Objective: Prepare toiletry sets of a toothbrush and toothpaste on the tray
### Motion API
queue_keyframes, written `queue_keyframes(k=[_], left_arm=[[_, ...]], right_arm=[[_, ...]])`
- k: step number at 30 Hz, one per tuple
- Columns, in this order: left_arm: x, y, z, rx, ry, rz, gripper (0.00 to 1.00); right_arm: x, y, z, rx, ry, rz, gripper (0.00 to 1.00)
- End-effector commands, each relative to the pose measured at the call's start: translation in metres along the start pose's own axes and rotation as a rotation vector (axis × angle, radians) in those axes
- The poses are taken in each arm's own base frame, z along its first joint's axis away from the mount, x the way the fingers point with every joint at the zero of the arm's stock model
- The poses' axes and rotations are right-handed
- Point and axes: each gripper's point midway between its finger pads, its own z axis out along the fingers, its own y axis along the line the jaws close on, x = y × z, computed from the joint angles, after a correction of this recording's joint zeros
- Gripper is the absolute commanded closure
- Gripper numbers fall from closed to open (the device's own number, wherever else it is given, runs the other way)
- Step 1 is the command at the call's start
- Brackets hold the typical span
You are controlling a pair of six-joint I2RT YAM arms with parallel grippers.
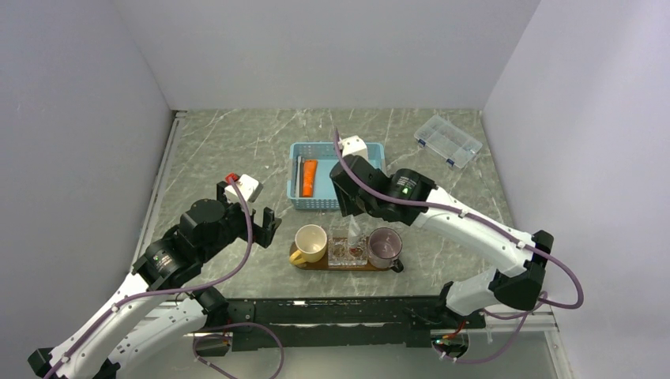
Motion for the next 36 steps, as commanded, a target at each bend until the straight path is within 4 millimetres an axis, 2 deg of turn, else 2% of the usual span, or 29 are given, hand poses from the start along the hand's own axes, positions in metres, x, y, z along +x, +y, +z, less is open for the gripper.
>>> queue_keyframes(k=[1,6,11,16,19,25,29,36], left_arm=[[-0.006,0.0,0.002,-0.004,-0.026,-0.012,0.01],[-0.005,0.0,0.007,-0.013,-0.013,-0.023,0.01],[-0.013,0.002,0.016,-0.044,0.043,-0.026,0.01],[-0.03,-0.001,0.033,-0.057,0.077,-0.026,0.01],[-0.042,-0.004,0.049,-0.065,0.121,-0.02,0.01],[-0.056,-0.014,0.091,-0.062,0.207,-0.033,0.01],[-0.057,-0.013,0.122,-0.078,0.261,-0.05,0.01],[-0.045,-0.009,0.178,-0.11,0.365,-0.06,0.02]], right_arm=[[-0.032,0.0,-0.006,0.034,-0.074,-0.025,0.56],[-0.048,0.005,0.005,0.037,-0.078,-0.037,0.55],[-0.064,0.001,0.021,0.021,-0.069,-0.005,0.54],[-0.068,-0.018,0.039,0.042,-0.052,0.062,0.54],[-0.068,-0.039,0.043,0.067,-0.063,0.118,0.54],[-0.056,-0.081,0.033,0.165,-0.095,0.197,0.53],[-0.048,-0.088,0.019,0.137,-0.133,0.238,0.53],[-0.03,-0.099,-0.004,0.118,-0.174,0.268,0.53]])
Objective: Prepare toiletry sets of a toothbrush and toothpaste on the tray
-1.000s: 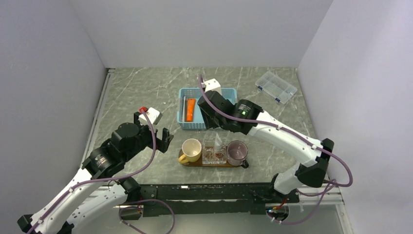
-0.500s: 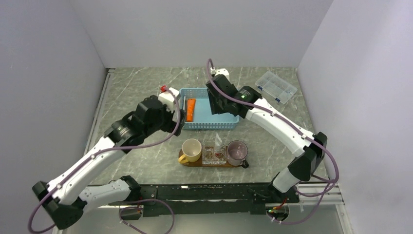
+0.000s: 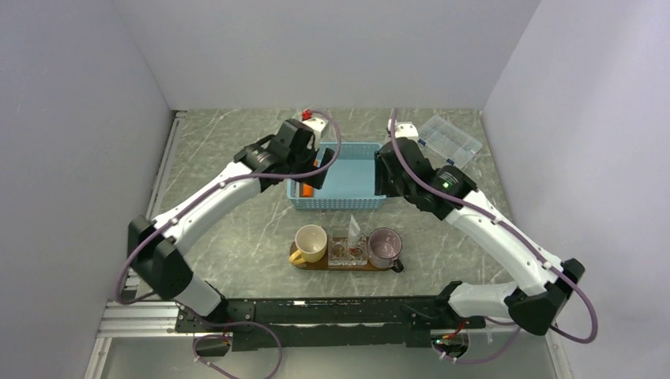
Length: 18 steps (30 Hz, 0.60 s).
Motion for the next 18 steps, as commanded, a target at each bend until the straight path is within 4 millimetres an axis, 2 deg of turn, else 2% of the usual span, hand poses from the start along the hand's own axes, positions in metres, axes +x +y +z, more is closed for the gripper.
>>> queue_keyframes(k=[1,7,18], left_arm=[[-0.018,-0.003,0.024,-0.007,0.03,-0.04,0.03],[-0.017,-0.004,0.066,-0.027,0.103,-0.081,0.08],[0.014,0.01,0.131,-0.078,0.234,-0.164,0.22]], right_arm=[[-0.007,-0.006,-0.013,-0.023,-0.071,0.054,0.53],[-0.006,-0.012,-0.031,-0.06,-0.111,0.068,0.53],[-0.004,-0.023,-0.052,-0.079,-0.132,0.061,0.55]])
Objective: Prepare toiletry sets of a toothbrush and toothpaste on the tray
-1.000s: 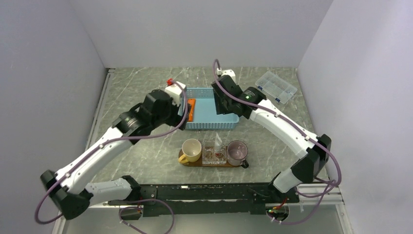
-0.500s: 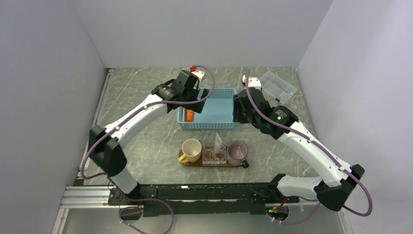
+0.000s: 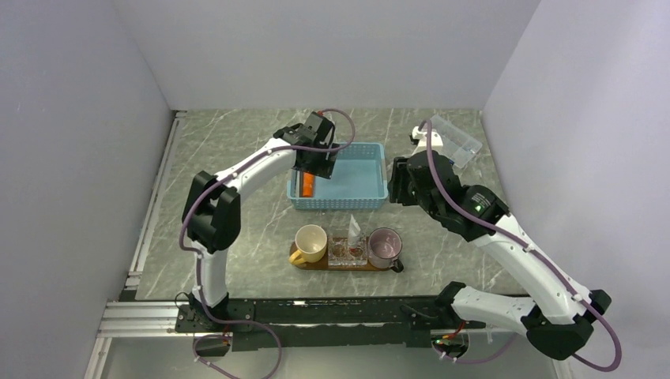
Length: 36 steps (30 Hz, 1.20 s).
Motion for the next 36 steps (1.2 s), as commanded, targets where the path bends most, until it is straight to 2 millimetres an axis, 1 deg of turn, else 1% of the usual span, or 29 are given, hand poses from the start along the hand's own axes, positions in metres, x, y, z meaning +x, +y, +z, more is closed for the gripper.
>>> queue_keyframes(k=[1,5,11,15,21,26,30,32,36], left_arm=[[-0.009,-0.002,0.013,0.003,0.009,-0.052,0.24],[-0.006,0.002,0.031,-0.011,0.042,-0.076,0.29],[-0.005,0.01,0.052,-0.042,0.07,-0.104,0.33],[-0.003,0.016,0.064,-0.077,0.083,-0.123,0.33],[0.003,0.034,0.078,-0.167,0.095,-0.147,0.31],[0.007,0.037,0.088,-0.171,0.112,-0.154,0.33],[0.015,0.037,0.097,-0.167,0.137,-0.154,0.4],[0.019,0.036,0.099,-0.157,0.146,-0.16,0.47],[0.022,0.038,0.096,-0.155,0.137,-0.168,0.62]], right_arm=[[-0.004,-0.002,-0.012,-0.025,-0.025,0.008,0.55],[-0.003,-0.004,-0.017,-0.031,-0.026,0.003,0.55],[-0.002,-0.007,-0.022,-0.038,-0.025,-0.006,0.55],[0.001,-0.01,-0.024,-0.032,-0.022,-0.01,0.55],[0.005,-0.012,-0.025,-0.035,-0.019,-0.015,0.55],[0.007,-0.012,-0.024,-0.035,-0.012,-0.024,0.55],[0.006,-0.013,-0.024,-0.03,-0.016,-0.027,0.55],[0.007,-0.013,-0.024,-0.029,-0.015,-0.03,0.55],[0.008,-0.013,-0.022,-0.03,-0.011,-0.027,0.55]])
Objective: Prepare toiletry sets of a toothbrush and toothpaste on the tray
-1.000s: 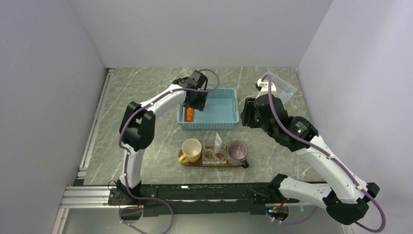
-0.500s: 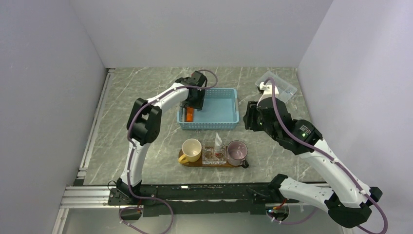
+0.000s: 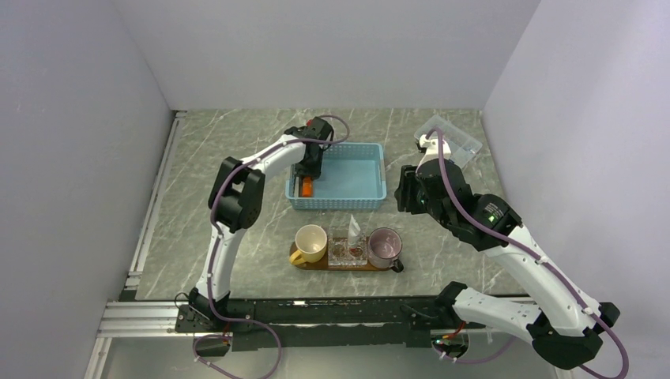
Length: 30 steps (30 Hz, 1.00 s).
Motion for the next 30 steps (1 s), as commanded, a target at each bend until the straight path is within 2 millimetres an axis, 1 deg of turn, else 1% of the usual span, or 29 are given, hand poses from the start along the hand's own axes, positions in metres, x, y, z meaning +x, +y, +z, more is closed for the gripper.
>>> queue_keyframes(k=[1,6,8,9,13,18,25,30], left_arm=[[-0.002,-0.001,-0.001,0.015,-0.024,-0.033,0.67],[-0.004,0.001,-0.014,0.035,-0.058,-0.033,0.92],[-0.008,0.001,-0.023,0.051,-0.087,-0.035,0.98],[-0.012,0.001,-0.03,0.06,-0.107,-0.036,1.0],[-0.023,0.0,-0.052,0.093,-0.16,-0.034,1.0],[-0.036,-0.004,-0.09,0.173,-0.24,-0.031,1.0],[-0.054,-0.013,-0.16,0.329,-0.382,-0.049,1.0],[-0.06,-0.015,-0.212,0.434,-0.477,-0.084,1.0]], right_arm=[[-0.003,0.0,-0.002,-0.009,-0.017,-0.002,0.55],[-0.004,0.003,-0.001,-0.018,-0.015,0.005,0.55],[-0.004,0.004,-0.002,-0.021,-0.014,0.009,0.55],[-0.004,0.004,-0.002,-0.025,-0.013,0.009,0.55],[-0.003,0.006,-0.001,-0.029,-0.003,0.016,0.55],[-0.005,0.01,-0.004,-0.047,-0.003,0.026,0.55],[-0.018,0.018,-0.009,-0.091,-0.031,0.034,0.55],[-0.028,0.034,-0.013,-0.17,-0.053,0.038,0.55]])
